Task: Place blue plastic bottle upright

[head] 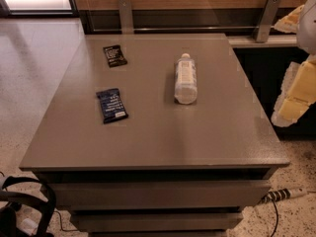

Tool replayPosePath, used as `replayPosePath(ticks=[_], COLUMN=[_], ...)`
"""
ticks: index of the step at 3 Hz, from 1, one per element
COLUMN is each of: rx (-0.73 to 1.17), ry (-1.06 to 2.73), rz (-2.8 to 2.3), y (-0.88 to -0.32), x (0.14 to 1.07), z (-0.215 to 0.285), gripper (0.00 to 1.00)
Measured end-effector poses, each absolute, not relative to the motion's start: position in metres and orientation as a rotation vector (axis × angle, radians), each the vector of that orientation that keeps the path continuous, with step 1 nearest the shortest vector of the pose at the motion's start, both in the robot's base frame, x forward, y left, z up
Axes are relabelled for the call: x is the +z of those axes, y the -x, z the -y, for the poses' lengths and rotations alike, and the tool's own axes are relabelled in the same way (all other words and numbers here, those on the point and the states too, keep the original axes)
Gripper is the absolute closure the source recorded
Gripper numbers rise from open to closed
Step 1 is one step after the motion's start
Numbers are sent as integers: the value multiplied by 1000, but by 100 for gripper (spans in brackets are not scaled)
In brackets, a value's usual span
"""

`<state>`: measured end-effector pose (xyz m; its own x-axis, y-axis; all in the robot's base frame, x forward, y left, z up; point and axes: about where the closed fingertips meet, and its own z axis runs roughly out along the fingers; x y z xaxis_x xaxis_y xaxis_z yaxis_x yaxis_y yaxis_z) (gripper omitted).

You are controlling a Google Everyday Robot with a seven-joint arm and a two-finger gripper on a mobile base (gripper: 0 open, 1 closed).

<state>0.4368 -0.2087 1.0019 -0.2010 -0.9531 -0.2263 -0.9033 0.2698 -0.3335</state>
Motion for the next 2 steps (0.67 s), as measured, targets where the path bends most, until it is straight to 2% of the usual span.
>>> replayPosePath(ticks=[2], rx=[-145], ry=[1622], rz=[-2166], y=[-460], x=[1008], z=[214], gripper=[0])
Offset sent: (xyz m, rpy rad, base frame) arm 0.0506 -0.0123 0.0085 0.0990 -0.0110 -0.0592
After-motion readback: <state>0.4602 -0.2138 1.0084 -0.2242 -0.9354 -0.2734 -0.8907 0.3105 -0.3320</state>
